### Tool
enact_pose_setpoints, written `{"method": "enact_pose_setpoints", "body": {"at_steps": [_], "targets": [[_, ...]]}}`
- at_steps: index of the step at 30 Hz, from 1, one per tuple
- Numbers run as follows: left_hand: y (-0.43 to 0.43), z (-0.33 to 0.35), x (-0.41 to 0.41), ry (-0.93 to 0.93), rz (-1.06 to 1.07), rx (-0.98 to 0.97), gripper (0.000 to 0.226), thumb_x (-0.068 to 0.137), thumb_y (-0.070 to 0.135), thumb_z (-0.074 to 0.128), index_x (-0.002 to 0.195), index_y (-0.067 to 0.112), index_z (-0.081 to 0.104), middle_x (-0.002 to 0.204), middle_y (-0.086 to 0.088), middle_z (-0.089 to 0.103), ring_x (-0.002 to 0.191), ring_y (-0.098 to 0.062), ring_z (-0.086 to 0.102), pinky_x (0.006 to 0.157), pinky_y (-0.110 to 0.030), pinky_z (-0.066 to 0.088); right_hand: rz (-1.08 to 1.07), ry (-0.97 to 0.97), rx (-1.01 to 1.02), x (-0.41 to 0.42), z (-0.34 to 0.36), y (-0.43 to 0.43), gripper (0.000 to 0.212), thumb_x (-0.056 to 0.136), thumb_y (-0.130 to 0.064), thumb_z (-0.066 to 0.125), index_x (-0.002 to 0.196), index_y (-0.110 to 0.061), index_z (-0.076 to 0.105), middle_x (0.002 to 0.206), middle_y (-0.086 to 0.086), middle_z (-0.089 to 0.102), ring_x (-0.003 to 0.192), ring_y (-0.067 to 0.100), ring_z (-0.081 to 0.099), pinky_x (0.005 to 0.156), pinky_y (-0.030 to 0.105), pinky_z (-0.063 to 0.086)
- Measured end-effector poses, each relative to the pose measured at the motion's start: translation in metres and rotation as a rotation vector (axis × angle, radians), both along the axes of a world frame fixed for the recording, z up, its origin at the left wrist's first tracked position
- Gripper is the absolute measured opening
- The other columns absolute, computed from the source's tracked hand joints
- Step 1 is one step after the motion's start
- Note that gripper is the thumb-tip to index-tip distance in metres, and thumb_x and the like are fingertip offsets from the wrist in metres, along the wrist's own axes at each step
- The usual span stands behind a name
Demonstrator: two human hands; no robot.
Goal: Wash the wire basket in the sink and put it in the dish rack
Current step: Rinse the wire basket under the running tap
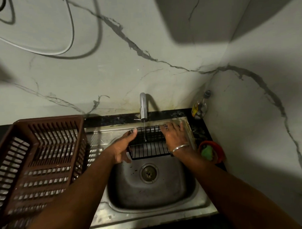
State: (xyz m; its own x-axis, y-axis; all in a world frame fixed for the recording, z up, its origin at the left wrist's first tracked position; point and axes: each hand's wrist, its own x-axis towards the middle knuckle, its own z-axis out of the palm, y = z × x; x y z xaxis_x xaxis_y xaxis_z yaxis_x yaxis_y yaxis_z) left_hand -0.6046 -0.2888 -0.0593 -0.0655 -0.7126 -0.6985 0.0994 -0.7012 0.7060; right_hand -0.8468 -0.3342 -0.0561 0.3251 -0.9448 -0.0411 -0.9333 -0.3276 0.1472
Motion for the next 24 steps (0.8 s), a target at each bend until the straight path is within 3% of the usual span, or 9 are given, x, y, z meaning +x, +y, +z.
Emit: {"method": "enact_pose_setpoints", "body": {"at_steps": [1,3,5,8,10,12,14,20,24], "targets": [[-0.002,0.003,-0.005,0.025,0.062,0.039,0.077,0.084,0.081,0.065,0.141,0.031,0.057,0.161,-0.016,0.044,0.14,-0.046,0.046,0.102,-0.078,0.044,-0.002,-0.007,-0.002,0.0,-0.002,0.003,0.075,0.075,-0.011,0.075,0.145,-0.024,0.051,0.142,0.015,0.053,0.133,0.038,0.048,0.111,0.06,0.034],[-0.008,0.007,-0.011,0.035,0.125,0.139,0.069,0.093,0.083,0.047,0.122,0.023,0.065,0.136,-0.02,0.061,0.124,-0.045,0.055,0.1,-0.073,0.048,0.009,-0.034,0.0,0.002,-0.004,0.009,0.069,0.071,-0.008,0.079,0.135,-0.024,0.06,0.144,0.015,0.052,0.133,0.038,0.048,0.108,0.058,0.038],[-0.014,0.013,-0.012,0.009,0.12,0.225,0.068,0.093,0.08,0.051,0.115,0.018,0.068,0.117,-0.019,0.069,0.113,-0.042,0.06,0.097,-0.065,0.049,0.016,-0.064,-0.004,0.002,-0.006,0.014,0.058,0.071,-0.007,0.079,0.124,-0.023,0.065,0.147,0.015,0.05,0.136,0.038,0.045,0.106,0.058,0.04],[-0.021,0.019,-0.009,0.003,0.139,0.283,0.041,0.095,0.057,0.064,0.095,0.017,0.07,0.092,-0.011,0.075,0.091,-0.029,0.066,0.097,-0.046,0.045,0.041,-0.175,-0.052,-0.003,-0.009,0.021,0.043,0.073,-0.005,0.069,0.112,-0.022,0.064,0.147,0.015,0.049,0.138,0.04,0.043,0.101,0.057,0.044],[-0.021,0.025,-0.011,0.032,0.181,0.226,0.025,0.093,0.038,0.068,0.099,0.014,0.073,0.093,-0.011,0.075,0.084,-0.028,0.069,0.085,-0.04,0.052,0.082,-0.255,-0.085,-0.009,-0.015,0.025,0.042,0.071,-0.005,0.065,0.11,-0.021,0.06,0.146,0.014,0.048,0.139,0.039,0.042,0.103,0.055,0.046],[-0.022,0.022,-0.014,0.034,0.286,0.119,0.032,0.096,0.026,0.069,0.124,0.013,0.067,0.109,-0.017,0.076,0.086,-0.031,0.072,0.063,-0.041,0.062,0.107,-0.319,-0.089,-0.013,-0.019,0.028,0.051,0.068,-0.002,0.072,0.113,-0.021,0.058,0.145,0.014,0.047,0.139,0.038,0.041,0.106,0.053,0.046],[-0.019,0.017,-0.015,-0.037,0.401,0.06,0.033,0.096,0.025,0.072,0.125,0.014,0.062,0.106,-0.016,0.074,0.08,-0.028,0.07,0.045,-0.035,0.057,0.116,-0.358,-0.08,-0.016,-0.023,0.029,0.064,0.065,0.002,0.075,0.122,-0.02,0.056,0.146,0.014,0.045,0.139,0.038,0.041,0.106,0.053,0.047],[-0.013,-0.006,-0.007,0.072,0.293,0.188,0.024,0.092,0.043,0.075,0.092,0.02,0.07,0.095,-0.006,0.072,0.084,-0.024,0.063,0.072,-0.034,0.046,0.188,-0.345,-0.069,-0.023,-0.025,0.028,0.076,0.06,0.004,0.076,0.131,-0.017,0.057,0.143,0.016,0.047,0.136,0.039,0.042,0.105,0.05,0.048],[-0.008,-0.013,0.008,0.155,0.21,0.225,0.041,0.082,0.034,0.085,0.116,0.014,0.072,0.122,-0.017,0.068,0.112,-0.035,0.064,0.096,-0.052,0.055,0.172,-0.288,0.005,-0.029,-0.023,0.025,0.106,0.059,-0.031,0.093,0.15,-0.022,0.04,0.149,0.015,0.04,0.14,0.038,0.035,0.11,0.054,0.045]]}}
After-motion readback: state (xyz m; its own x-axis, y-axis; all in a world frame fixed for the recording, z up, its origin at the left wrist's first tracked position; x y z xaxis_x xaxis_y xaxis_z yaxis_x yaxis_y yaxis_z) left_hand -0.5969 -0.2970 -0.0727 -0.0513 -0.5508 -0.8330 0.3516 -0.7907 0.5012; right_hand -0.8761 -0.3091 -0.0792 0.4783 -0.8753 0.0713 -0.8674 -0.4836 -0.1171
